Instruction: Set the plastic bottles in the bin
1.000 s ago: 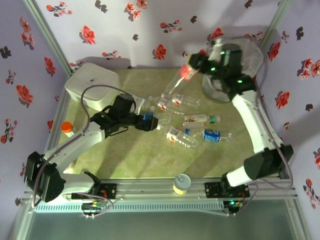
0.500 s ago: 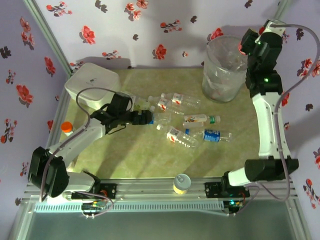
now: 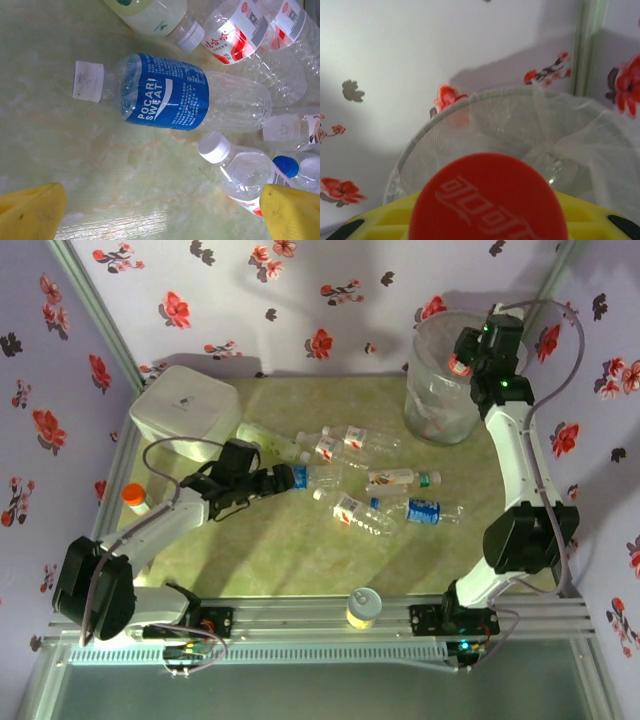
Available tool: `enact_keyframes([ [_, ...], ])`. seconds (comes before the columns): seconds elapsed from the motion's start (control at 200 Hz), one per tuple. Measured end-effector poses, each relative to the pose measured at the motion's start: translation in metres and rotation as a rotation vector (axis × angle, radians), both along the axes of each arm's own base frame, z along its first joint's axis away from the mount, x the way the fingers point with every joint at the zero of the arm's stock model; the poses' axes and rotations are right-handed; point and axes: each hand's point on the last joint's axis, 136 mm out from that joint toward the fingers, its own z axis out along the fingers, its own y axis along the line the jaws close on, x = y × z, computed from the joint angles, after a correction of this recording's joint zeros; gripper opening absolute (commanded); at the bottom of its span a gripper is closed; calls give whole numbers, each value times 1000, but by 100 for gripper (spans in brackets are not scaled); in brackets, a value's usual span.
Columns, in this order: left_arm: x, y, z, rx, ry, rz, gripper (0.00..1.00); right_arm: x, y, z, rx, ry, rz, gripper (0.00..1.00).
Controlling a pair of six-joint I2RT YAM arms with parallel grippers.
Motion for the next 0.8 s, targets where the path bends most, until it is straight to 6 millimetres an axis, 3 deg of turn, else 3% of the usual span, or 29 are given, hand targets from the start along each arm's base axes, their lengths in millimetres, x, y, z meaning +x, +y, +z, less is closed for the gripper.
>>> enact_keyframes([
  [0.34,-7,12,-45,-134,68,215,100,-2,-18,-52,98,148,-22,32],
  [0.48,-1,10,-43,-205,60,278,100,-2,-23,-76,124,219,-27,37],
  [0.565,5,7,-38,-243,46,300,100,1,-21,-80,131,226,-16,41],
  [0.8,10,5,-38,-271,49,326,100,4,-14,-77,160,210,19,73],
])
